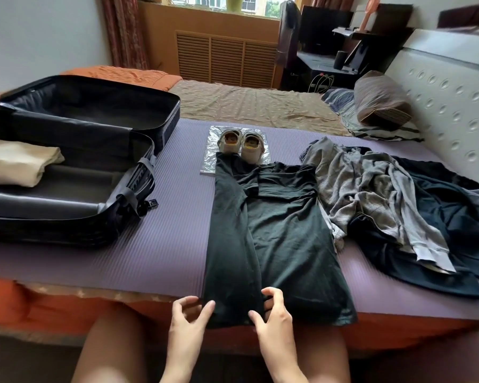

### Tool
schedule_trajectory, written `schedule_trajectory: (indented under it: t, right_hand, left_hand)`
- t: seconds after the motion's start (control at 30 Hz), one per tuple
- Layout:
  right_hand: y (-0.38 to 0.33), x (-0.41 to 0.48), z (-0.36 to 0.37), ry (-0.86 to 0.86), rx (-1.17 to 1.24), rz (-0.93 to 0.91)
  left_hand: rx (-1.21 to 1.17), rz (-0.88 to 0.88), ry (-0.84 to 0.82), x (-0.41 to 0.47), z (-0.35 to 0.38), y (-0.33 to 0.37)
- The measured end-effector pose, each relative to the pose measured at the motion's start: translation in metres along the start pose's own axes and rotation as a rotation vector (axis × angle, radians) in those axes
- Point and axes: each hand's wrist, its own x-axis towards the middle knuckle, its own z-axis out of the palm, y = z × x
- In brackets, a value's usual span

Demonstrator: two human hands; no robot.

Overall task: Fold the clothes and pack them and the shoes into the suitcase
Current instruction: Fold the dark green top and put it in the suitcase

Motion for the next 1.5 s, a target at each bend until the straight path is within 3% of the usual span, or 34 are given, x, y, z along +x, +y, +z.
schedule_trajectory:
  t: [0.17, 0.23, 0.3, 0.37, 0.47, 0.63, 0.83, 0.97, 1.23, 1.4, 1.5]
  right_hand:
    - [0.011, -0.003, -0.008, 0.005, -0.005, 0.014]
    - [0.014, -0.004, -0.01, 0.015, -0.192, -0.047]
    - [0.012, -0.001, -0.012, 0.161, -0.406, -0.228]
    - [0.004, 0.007, -0.01, 0.249, -0.45, -0.418]
    - [-0.008, 0.027, -0.004, 0.139, -0.495, -0.576]
    - [-0.005, 0.05, 0.004, -0.019, -0.67, -0.582]
    - [-0.017, 0.076, -0.01, -0.04, -0.454, -0.564]
    - [-0.053, 0.124, -0.009, -0.176, -0.499, -0.507]
    - [-0.059, 0.196, 0.015, -0.484, -0.873, -0.377]
    - [-0.039, 0.193, 0.021, -0.461, -0.75, -0.353]
    - [-0.046, 0.2, 0.014, -0.467, -0.663, -0.347]
  left_hand:
    - [0.004, 0.041, 0.02, 0.005, -0.004, -0.006]
    - [0.073, 0.082, 0.053, 0.005, -0.003, -0.004]
    - [0.185, 0.226, 0.117, 0.003, -0.002, 0.002]
    - [0.337, 0.495, 0.129, 0.004, -0.002, 0.012]
    - [0.551, 0.787, 0.005, 0.022, 0.006, 0.022]
    - [0.901, 0.915, -0.184, 0.063, 0.019, 0.019]
    - [0.835, 0.898, -0.168, 0.084, 0.017, 0.051]
    - [0.842, 0.899, -0.163, 0.124, 0.042, 0.079]
    - [1.328, 0.597, -0.341, 0.221, 0.088, 0.118]
    - [1.521, 0.478, -0.421, 0.231, 0.094, 0.101]
    - [1.602, 0.542, -0.361, 0.236, 0.104, 0.12]
